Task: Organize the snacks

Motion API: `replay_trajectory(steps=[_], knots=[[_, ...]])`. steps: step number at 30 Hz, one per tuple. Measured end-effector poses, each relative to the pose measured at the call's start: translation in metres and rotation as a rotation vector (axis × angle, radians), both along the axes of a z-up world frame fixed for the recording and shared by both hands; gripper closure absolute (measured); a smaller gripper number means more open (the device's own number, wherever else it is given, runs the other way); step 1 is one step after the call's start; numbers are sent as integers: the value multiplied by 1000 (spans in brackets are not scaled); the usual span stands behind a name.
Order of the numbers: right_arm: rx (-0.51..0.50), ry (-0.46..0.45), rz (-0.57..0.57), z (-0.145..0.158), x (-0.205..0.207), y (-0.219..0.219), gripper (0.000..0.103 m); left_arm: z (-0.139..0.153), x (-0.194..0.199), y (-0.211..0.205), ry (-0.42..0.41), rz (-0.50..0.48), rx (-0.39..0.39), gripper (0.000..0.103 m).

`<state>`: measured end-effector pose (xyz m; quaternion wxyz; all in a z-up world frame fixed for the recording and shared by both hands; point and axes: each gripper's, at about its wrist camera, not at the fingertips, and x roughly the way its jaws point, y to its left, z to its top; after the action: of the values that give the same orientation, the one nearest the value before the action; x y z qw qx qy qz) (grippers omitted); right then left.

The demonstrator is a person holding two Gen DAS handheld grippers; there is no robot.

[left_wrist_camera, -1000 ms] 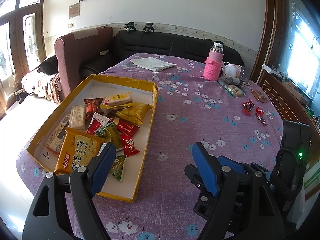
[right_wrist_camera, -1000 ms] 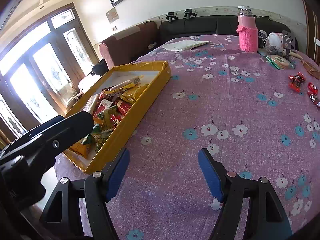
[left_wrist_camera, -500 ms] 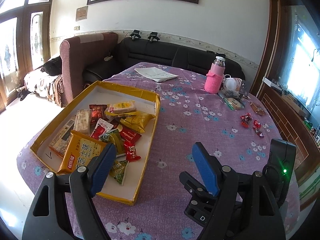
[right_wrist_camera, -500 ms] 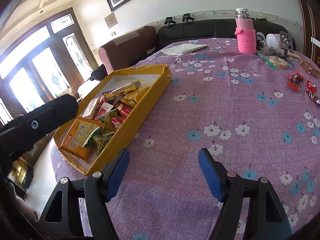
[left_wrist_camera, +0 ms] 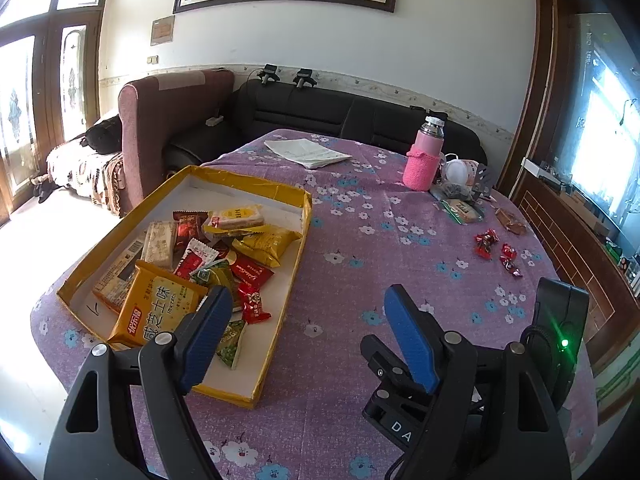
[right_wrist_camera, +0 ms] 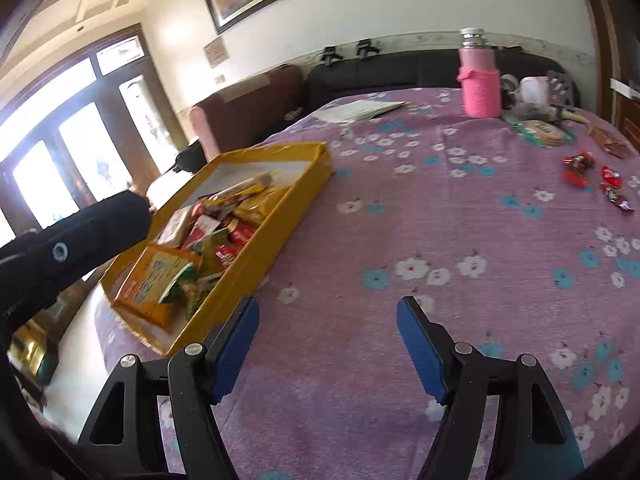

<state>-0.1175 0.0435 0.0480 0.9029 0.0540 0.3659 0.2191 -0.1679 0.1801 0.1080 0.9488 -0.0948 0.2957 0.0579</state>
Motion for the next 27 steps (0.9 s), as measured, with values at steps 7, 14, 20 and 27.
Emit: replay_trajectory(steps=[7,14,20,27], knots=[[-24,-46,-42,3,-6,-5,27,2,-4,4,-23,7,-18,24],[-26,-28,-26,-1,-3,-2,27,-2,-2,11,-23,21,-49,24],[-24,-4,-18,-5,1,-1,27,-6,0,14,-20,24,-69,24],[-22,11,-2,-8,2,0,27,-5,0,16,-33,35,-74,24]])
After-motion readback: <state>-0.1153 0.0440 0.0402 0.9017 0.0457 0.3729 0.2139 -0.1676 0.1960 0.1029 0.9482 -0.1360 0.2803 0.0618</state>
